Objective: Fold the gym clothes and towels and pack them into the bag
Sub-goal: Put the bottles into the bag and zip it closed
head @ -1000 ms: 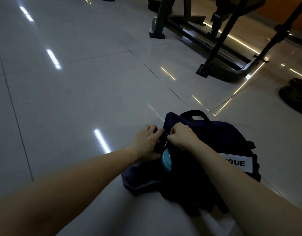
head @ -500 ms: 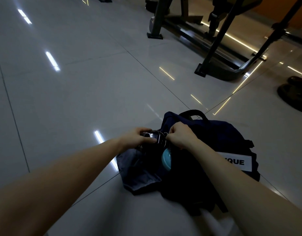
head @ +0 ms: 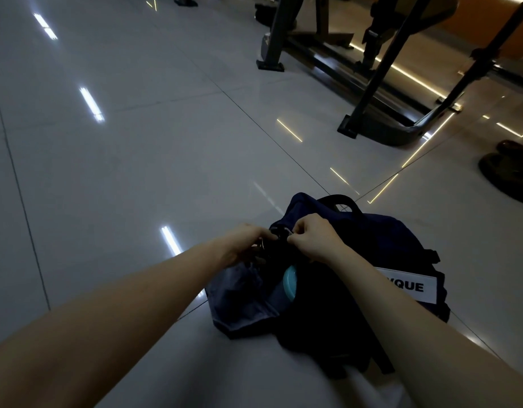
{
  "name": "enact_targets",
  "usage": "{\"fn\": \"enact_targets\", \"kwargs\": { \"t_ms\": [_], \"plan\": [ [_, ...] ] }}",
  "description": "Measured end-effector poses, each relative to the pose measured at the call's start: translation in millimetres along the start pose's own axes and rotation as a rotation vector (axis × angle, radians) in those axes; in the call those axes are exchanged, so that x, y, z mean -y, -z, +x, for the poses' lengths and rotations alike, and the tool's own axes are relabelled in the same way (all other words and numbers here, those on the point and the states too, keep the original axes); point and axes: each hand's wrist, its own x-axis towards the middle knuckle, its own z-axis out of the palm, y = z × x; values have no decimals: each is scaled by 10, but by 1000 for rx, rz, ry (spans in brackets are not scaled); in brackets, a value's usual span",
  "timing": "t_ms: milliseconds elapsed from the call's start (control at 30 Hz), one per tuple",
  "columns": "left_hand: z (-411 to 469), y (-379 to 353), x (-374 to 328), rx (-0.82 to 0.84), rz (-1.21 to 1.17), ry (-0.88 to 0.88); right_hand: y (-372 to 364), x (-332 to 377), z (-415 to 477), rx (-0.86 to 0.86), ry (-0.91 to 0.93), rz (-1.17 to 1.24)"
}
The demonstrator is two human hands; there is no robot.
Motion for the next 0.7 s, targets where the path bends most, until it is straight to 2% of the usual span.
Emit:
{"fn": "enact_targets", "kwargs": {
  "t_ms": [100,233,400,500,567,633,700],
  "plan": [
    [5,73,119,19,-109,9,-30,25,8,-6,6,0],
    [5,-40,204,39,-136,-17,-53,90,25,-31,46,-44],
    [103,-241,229,-57,-177,-30,-72,65,17,-22,106,35],
    [107,-172,235,67,-202,-25,-67,20,-40,48,105,84],
    [95,-66,243,140,-230,39,-45,20,-62,97,81,24],
    [106,11,265,96,-206,64,-27,59,-58,62,53,-36],
    [135,14,293,34,-164,17,-18,96,-53,-27,29,-134]
  ]
}}
